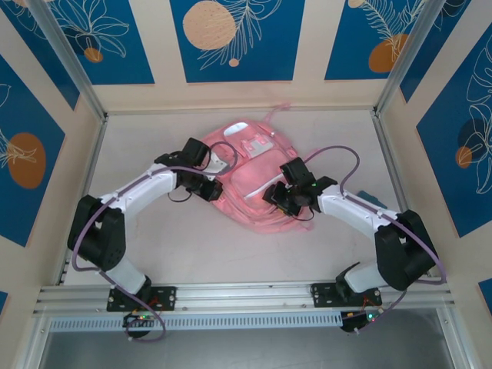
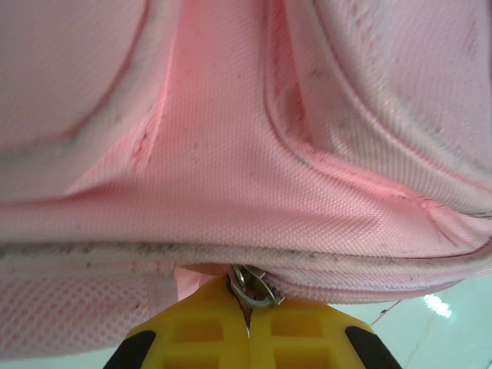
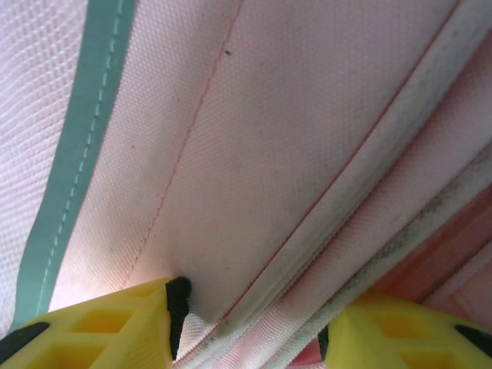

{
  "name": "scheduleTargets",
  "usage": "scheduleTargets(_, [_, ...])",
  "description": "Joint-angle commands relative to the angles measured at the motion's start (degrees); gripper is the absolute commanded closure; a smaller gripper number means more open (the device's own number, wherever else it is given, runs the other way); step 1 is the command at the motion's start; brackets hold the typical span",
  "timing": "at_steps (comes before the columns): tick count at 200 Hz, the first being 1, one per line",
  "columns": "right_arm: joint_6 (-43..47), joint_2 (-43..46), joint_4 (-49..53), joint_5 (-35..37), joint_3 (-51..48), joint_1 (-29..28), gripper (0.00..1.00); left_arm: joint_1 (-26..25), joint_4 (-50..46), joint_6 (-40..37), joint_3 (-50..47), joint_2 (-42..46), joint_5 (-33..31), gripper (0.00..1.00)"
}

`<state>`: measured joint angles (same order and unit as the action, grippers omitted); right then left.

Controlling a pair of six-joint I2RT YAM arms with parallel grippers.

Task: Pack the student bag

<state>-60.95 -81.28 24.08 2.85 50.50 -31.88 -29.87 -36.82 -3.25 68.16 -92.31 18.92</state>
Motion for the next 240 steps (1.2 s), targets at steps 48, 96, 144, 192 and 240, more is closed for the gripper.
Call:
scheduleTargets(48, [8.6, -2.1, -0.6, 0.1, 6.7, 4.3, 0.51, -9.2, 8.7, 9.4, -0.8, 0.4, 13.1, 1.0])
scheduleTargets(96, [16.1, 4.3, 7.6, 4.8, 8.2, 7.6, 0.47, -9.1, 6.4, 12.9, -1.5, 4.1, 10.1, 0.61])
scheduleTargets(144, [18.6, 10.2, 17.6, 12.1, 11.1, 3.5, 0.38, -8.3, 6.4, 19.0, -6.4, 13.1, 2.8, 0.37])
scheduleTargets(192, [10.0, 9.6, 21.2, 20.2, 13.0, -12.2, 0.37, -4.9, 4.6, 28.6, -11.3, 21.2, -10.1, 0.2])
scheduleTargets(240, [-0.6, -2.4, 18.6, 27.4, 18.8, -27.7, 0.39, 5.0, 6.3, 39.6, -20.8, 29.3, -11.7, 0.15])
